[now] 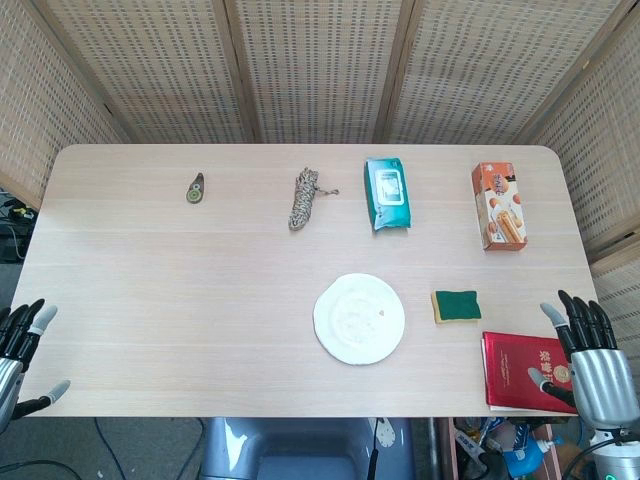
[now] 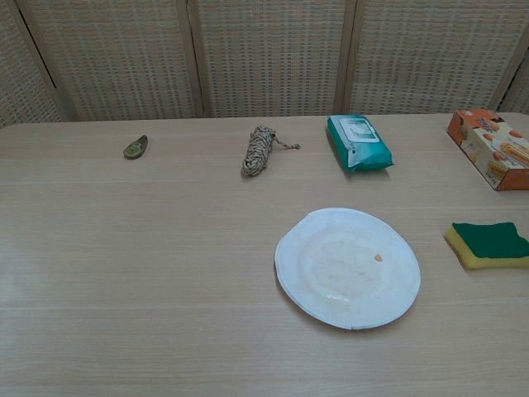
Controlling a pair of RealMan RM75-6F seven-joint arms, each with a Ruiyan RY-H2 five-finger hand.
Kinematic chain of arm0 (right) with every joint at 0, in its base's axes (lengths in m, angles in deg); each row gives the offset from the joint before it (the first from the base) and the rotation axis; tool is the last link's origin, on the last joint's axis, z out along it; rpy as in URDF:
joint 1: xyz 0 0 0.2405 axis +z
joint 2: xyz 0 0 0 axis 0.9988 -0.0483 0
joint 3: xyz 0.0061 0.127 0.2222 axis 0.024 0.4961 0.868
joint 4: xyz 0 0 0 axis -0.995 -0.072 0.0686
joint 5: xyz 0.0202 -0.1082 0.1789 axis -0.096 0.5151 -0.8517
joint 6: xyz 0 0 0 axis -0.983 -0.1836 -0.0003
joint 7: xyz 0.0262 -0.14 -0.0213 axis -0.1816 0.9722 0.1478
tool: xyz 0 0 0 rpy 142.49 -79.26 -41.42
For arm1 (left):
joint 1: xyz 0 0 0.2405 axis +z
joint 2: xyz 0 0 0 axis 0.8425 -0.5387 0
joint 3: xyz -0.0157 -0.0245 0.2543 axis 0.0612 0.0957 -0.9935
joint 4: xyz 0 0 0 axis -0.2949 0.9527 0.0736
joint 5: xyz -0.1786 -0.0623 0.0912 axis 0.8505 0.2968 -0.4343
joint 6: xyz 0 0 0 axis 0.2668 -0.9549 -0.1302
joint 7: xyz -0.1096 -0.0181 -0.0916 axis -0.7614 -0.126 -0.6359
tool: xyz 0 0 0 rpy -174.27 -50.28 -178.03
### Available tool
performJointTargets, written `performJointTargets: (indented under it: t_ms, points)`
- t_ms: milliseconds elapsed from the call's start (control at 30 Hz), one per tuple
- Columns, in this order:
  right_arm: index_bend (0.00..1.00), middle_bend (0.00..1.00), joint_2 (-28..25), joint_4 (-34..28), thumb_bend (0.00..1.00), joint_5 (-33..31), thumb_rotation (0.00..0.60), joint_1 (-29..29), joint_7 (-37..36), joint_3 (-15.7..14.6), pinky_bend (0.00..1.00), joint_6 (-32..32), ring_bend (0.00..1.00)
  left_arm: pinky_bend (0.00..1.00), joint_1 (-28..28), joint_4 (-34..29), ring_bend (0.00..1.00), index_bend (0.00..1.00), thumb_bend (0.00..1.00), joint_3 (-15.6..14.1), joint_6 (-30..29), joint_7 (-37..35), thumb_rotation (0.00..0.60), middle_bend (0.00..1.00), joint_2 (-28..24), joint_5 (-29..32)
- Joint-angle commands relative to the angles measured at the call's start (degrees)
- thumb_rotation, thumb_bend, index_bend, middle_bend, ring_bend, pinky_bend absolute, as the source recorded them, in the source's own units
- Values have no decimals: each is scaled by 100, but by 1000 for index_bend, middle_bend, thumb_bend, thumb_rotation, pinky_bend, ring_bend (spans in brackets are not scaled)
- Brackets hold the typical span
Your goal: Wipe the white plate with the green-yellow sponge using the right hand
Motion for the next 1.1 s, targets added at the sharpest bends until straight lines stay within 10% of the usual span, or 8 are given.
performJointTargets:
  t_ms: [33,567,1100]
  points:
    - [19,0,-29,-59,0,-77,600,17,69,-19,0,-119,0,0,-2,8,0,0,0,-2,5,-4,600,0,5,-4]
    - [0,0,55,239,0,-279,600,1015,-289,48,0,-1844,0,0,-176,-46,0,0,0,150,381,176,600,0,88,337]
    - [63,91,1502,2327,0,-1206,600,2540,395,399,32,-4040,0,0,-455,-189,0,0,0,407,986,450,600,0,164,1080]
